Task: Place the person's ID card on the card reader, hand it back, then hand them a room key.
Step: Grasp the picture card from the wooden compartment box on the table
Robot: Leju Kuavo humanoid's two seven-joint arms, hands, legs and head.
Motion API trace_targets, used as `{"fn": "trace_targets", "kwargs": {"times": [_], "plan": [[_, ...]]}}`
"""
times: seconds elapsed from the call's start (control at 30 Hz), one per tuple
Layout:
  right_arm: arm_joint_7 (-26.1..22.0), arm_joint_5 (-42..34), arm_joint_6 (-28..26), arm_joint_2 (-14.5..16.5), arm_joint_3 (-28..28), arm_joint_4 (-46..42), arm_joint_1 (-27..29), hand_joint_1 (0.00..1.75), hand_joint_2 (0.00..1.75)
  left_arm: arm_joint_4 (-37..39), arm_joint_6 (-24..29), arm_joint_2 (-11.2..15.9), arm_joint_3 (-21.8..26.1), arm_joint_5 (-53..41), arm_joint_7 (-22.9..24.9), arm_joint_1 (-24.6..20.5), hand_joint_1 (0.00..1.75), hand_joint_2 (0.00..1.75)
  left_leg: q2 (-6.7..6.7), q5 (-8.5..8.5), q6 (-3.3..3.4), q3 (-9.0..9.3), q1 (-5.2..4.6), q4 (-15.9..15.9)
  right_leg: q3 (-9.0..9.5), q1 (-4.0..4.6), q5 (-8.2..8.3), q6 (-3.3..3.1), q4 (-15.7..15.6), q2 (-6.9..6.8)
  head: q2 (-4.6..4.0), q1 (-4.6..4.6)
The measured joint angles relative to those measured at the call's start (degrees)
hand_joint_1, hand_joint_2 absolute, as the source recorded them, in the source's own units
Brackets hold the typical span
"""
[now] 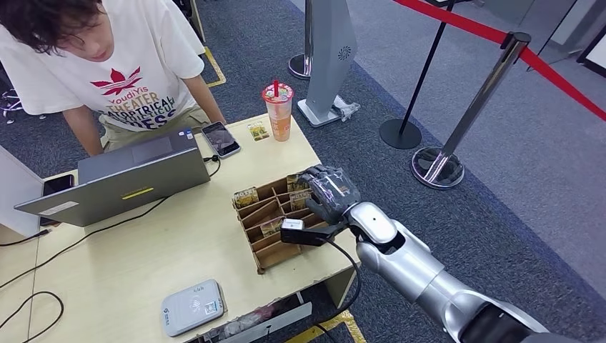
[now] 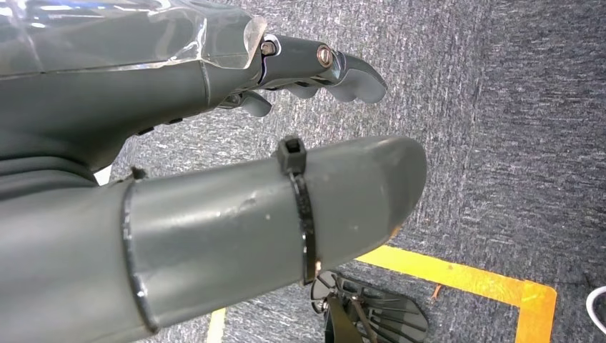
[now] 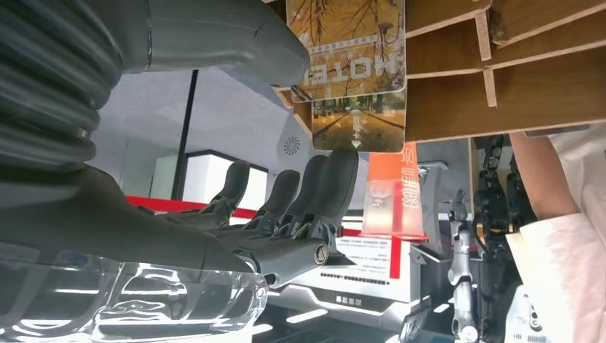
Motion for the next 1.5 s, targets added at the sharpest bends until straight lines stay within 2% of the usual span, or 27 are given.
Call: {"fn": "trace_targets", "kwargs": {"times": [0.2, 0.4, 0.8, 1.4, 1.5], "plan": [[-0.1, -0.3, 0.5, 0.0, -0.4, 0.7, -0.1, 0.94, 1.75, 0.0, -0.1, 0.0, 0.0, 0.0, 0.0, 0.0, 0.0, 0.0, 0.0, 0.0, 0.0, -0.01, 0.0, 0.0, 0.0, 0.0, 0.0, 0.0, 0.0, 0.0, 0.0, 0.0], [-0.6, -0.3, 0.7, 0.0, -0.4, 1.7, -0.5, 0.86, 1.75, 0.0, -0.1, 0.0, 0.0, -0.3, 0.0, 0.0, 0.0, 0.0, -0.01, 0.0, 0.0, -0.01, 0.0, 0.0, 0.0, 0.0, 0.0, 0.0, 0.0, -0.01, 0.0, 0.0], [-0.7, -0.3, 0.8, 0.0, -0.2, 2.0, -0.4, 0.81, 1.75, 0.0, -0.5, 0.0, 0.0, -1.1, 0.0, 0.0, 0.0, 0.0, -0.01, 0.0, 0.0, -0.01, 0.0, 0.0, 0.0, 0.0, 0.0, 0.0, 0.0, -0.01, 0.0, 0.0], [-0.8, -0.4, 1.5, 0.2, 0.2, 3.4, -1.9, 0.83, 1.75, 0.0, -0.6, 0.0, -0.1, -1.4, 0.2, -0.1, 0.0, 0.0, -0.01, 0.0, 0.0, -0.02, 0.0, 0.0, 0.01, 0.0, 0.0, 0.0, 0.0, -0.01, 0.0, 0.0], [-0.8, -0.4, 1.6, 0.2, 0.3, 3.9, -2.2, 0.89, 1.75, 0.0, -0.6, 0.0, -0.1, -1.5, 0.2, -0.1, 0.0, 0.0, -0.01, 0.0, 0.0, -0.02, 0.0, 0.0, 0.01, 0.0, 0.0, 0.0, 0.0, -0.01, 0.0, 0.0]]}}
